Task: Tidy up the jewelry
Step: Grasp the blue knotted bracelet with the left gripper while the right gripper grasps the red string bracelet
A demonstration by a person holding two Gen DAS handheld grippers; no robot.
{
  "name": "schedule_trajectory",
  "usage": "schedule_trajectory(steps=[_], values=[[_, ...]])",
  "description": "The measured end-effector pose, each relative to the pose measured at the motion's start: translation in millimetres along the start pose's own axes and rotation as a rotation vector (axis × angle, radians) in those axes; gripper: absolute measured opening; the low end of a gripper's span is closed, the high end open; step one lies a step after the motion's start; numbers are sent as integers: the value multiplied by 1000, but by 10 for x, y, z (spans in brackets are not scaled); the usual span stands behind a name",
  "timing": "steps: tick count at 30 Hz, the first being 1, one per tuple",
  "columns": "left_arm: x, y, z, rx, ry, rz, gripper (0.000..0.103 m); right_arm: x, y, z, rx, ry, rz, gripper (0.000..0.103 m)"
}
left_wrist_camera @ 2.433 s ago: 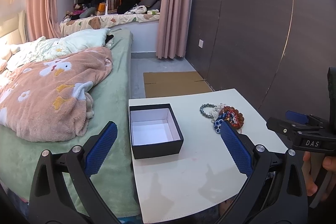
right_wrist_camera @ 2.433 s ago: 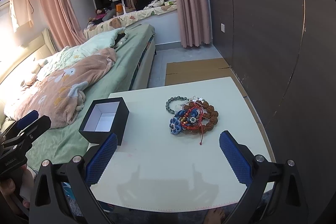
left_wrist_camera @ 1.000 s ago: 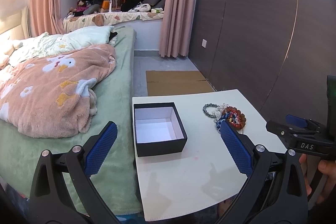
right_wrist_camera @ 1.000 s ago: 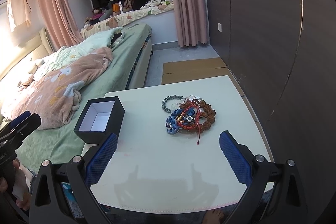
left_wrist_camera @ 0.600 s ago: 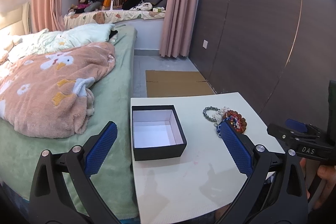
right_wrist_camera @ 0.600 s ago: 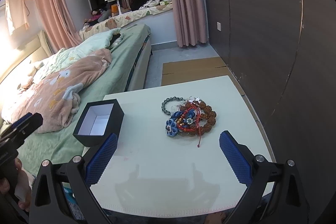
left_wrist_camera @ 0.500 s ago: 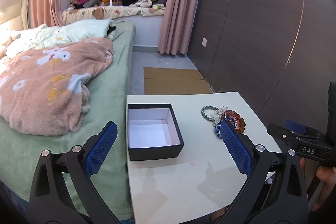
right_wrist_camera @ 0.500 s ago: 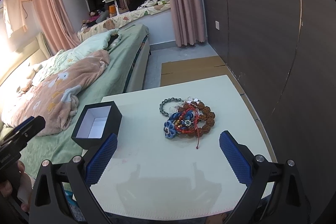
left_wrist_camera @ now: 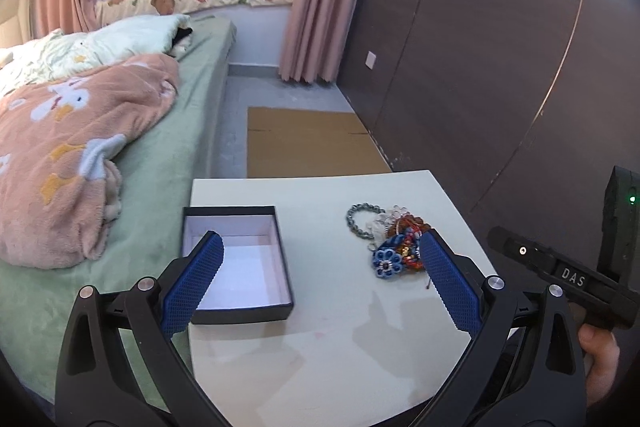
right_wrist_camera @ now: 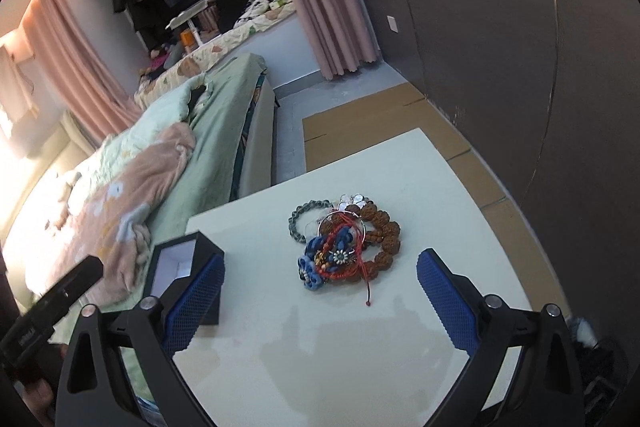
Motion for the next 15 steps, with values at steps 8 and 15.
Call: schedule_trajectory(steps=[8,15], values=[[-256,-187,-196,47,42,3,94,-388,-90,-205,40,-18,-191,67],[-409,-187,-447,78,116,-5,86,-552,-59,-493,123,-72,-285,49]])
Point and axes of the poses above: each gripper's, at about its wrist camera, not at the fingertips, and z roughly against the way its jaws point, x to its left, y to its underside, the point moved 2 cm from there along -z, roughly the way its jaws point, and after that the axes turned 9 degrees about -y, right-handed, at the moved point
